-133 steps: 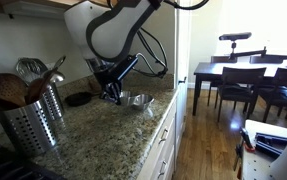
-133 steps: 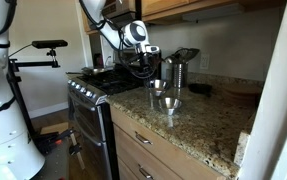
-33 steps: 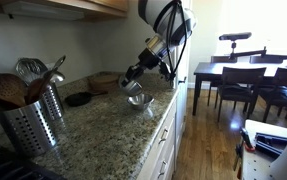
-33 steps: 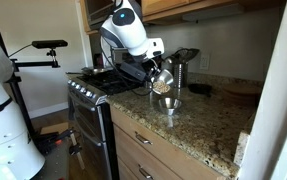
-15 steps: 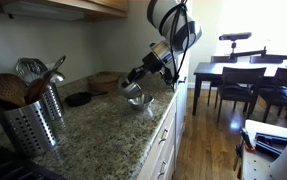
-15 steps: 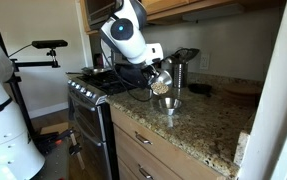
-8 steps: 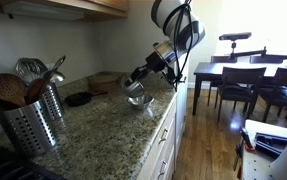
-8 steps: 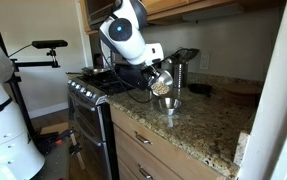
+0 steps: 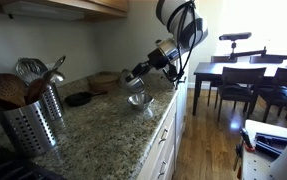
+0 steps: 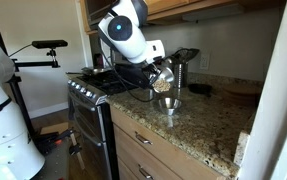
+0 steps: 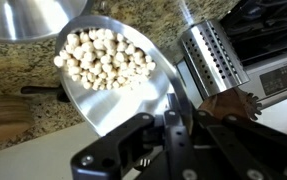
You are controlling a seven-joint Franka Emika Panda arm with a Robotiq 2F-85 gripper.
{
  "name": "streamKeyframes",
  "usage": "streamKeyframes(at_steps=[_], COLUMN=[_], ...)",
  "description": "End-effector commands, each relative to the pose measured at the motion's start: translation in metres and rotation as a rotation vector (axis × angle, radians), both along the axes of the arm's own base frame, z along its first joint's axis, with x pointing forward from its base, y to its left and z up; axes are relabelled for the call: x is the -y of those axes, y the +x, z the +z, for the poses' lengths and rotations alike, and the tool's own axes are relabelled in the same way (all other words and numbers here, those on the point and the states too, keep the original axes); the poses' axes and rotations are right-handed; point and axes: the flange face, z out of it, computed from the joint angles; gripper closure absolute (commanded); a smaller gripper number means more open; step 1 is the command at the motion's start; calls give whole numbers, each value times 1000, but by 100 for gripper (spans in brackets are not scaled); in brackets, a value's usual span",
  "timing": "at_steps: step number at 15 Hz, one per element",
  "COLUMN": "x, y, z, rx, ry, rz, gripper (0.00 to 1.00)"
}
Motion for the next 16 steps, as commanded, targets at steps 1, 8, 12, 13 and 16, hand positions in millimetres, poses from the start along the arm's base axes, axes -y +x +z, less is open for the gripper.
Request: streamKeyframes(at_steps=[1, 8, 12, 13, 16], x=[6, 7, 8, 9, 11], y=[-15, -19, -20, -21, -22], z=[8, 3, 2, 1, 0], rx=[76, 117, 132, 136, 147], ry=[39, 80, 93, 96, 105], rz=[13, 46, 59, 62, 66], gripper=[93, 93, 93, 93, 93])
